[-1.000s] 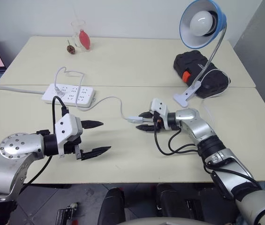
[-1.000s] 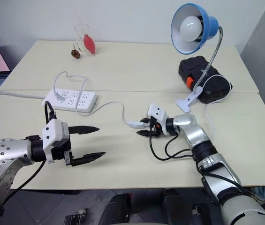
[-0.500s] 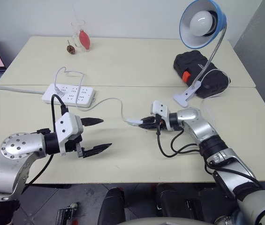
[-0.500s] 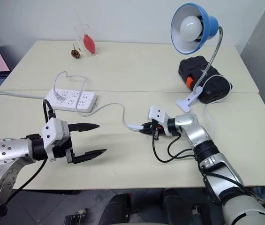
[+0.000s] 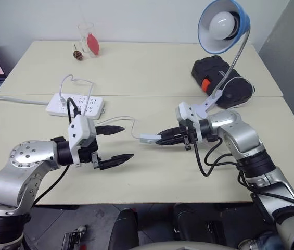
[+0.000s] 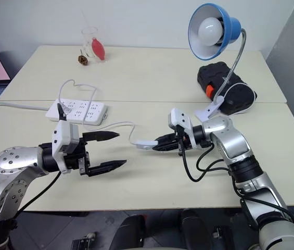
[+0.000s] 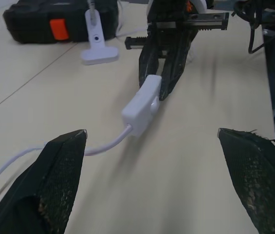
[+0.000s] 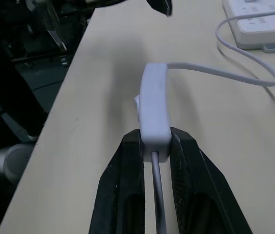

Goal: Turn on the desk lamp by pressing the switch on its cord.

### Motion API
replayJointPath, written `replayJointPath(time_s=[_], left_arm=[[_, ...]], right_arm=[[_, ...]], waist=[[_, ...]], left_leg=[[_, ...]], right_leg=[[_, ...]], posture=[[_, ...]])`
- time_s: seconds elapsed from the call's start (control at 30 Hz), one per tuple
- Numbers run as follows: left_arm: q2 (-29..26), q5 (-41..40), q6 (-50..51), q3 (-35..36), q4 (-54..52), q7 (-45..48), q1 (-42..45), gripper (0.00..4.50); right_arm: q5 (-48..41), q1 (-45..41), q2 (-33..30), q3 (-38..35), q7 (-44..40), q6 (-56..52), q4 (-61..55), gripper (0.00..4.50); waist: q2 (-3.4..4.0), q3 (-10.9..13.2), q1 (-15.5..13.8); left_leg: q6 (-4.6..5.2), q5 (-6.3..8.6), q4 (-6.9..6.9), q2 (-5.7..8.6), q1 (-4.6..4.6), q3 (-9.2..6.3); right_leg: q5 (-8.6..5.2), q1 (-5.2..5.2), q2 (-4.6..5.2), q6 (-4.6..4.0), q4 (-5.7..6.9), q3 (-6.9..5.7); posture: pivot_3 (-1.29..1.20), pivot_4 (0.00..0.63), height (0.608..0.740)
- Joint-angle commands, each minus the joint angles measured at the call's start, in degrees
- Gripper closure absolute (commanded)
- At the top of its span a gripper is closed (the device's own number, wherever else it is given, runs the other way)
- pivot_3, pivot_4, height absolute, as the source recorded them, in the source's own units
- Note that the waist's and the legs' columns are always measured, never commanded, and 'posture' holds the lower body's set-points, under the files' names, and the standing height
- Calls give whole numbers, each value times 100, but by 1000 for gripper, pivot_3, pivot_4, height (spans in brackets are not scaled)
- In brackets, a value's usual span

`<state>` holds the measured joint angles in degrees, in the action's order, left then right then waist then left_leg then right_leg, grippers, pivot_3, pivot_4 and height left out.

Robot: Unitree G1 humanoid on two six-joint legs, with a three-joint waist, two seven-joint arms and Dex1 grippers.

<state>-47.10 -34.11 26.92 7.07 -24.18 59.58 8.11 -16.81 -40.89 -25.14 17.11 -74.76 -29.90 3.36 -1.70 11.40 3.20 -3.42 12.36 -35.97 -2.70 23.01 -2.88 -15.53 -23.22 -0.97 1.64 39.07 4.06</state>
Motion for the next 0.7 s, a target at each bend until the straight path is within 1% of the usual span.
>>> replayJointPath(time_s=[0.03, 0.33, 0.6, 0.67, 0.7], left_arm=[[49, -169, 109, -142, -130, 64, 223, 0], [188, 107, 55, -645, 102, 105, 571, 0], [302, 227, 2, -852, 279, 190, 765, 0], [336, 276, -23, -903, 329, 194, 808, 367], [358, 307, -39, -936, 362, 198, 835, 451]], right_arm=[[-160, 29, -68, -1, 7, -189, -420, 4146], [-154, 109, -98, 36, 52, -266, -669, 4146], [-133, 130, -123, 64, 73, -217, -738, 4146], [-141, 131, -129, 70, 74, -209, -762, 4146], [-144, 130, -129, 76, 74, -203, -780, 4146]], waist=[[0, 0, 0], [0, 0, 1], [0, 0, 1], [0, 0, 0], [0, 0, 1]], left_leg=[[0, 0, -1, 0, 0, 0], [0, 0, 0, 1, 1, 1], [0, 0, 0, 1, 1, 0], [0, 0, 0, 1, 1, 0], [0, 0, 0, 1, 1, 0]], right_leg=[[0, 0, 0, 0, 0, 0], [0, 0, 0, 0, -1, 1], [0, 0, 0, 1, -1, 1], [0, 0, 0, 0, -1, 1], [0, 0, 0, 1, -1, 1]], posture=[[0, 150, 740], [0, 150, 740], [0, 150, 740], [0, 150, 740], [0, 150, 740]])
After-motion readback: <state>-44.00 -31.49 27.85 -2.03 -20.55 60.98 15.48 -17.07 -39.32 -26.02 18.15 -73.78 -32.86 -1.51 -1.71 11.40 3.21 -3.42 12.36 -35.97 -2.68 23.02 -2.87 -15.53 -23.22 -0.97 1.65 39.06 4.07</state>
